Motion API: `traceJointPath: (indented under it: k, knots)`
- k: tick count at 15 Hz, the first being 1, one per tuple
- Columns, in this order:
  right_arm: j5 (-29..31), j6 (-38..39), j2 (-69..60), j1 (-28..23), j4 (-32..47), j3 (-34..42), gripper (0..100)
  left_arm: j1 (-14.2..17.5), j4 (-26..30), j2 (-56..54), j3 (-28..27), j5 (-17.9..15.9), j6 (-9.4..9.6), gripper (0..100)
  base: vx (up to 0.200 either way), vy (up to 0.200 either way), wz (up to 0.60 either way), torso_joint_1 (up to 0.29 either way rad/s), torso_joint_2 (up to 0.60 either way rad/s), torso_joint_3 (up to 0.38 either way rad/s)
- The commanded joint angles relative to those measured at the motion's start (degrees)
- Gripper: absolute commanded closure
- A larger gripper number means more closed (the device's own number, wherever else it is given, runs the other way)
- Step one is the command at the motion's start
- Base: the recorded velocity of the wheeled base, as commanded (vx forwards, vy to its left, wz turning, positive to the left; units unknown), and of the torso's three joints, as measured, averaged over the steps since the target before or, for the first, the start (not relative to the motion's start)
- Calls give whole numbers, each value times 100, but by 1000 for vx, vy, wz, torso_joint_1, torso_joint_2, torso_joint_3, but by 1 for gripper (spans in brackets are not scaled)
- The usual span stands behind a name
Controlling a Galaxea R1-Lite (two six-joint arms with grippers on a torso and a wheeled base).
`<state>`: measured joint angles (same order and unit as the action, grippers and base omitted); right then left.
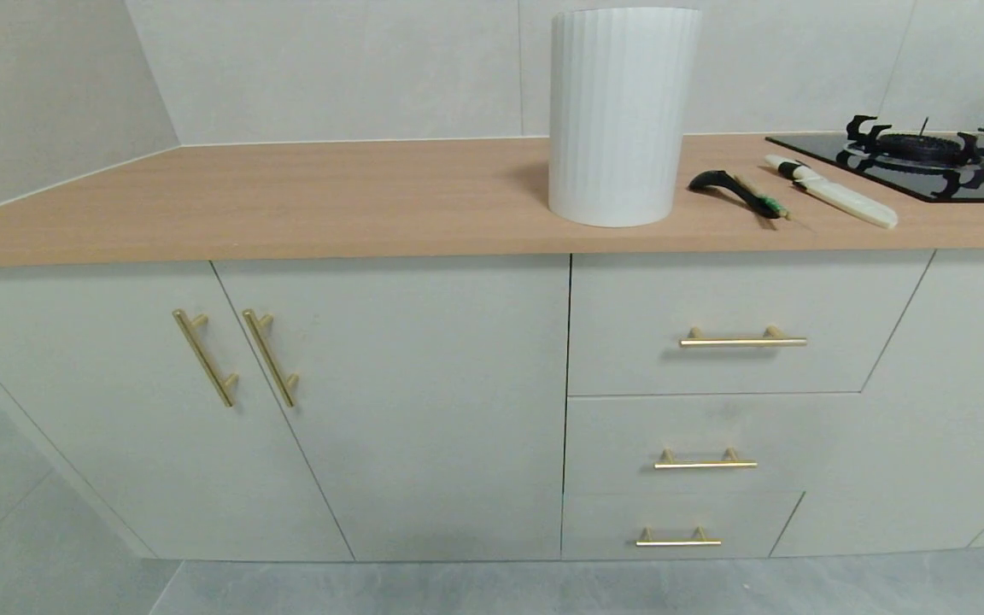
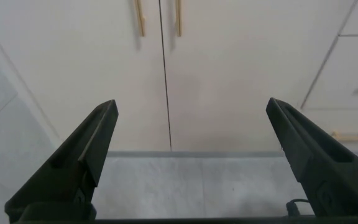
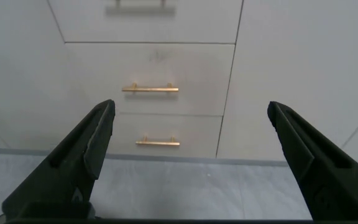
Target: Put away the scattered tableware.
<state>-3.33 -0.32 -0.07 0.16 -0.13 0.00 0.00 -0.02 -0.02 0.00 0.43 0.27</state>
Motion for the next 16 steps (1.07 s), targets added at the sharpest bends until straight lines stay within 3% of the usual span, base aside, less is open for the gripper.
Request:
traceJointPath:
  k: [1, 11, 14, 16]
  knots:
    - [-1, -3, 7, 2, -4, 0, 0, 0, -6, 2, 0, 1, 0, 0, 0, 0, 0, 0, 0, 0]
    - [60, 5, 7, 2, -13, -9, 0, 0, -6, 2, 0, 10, -9, 0, 0, 0, 0, 0, 0, 0]
    - [104, 541, 456, 178, 49, -1037, 0, 0, -6, 2, 0, 10, -18, 0, 0, 0, 0, 0, 0, 0]
    - [95, 418, 1088, 591, 93, -1055, 0, 0, -6, 2, 0, 19, -18, 0, 0, 0, 0, 0, 0, 0]
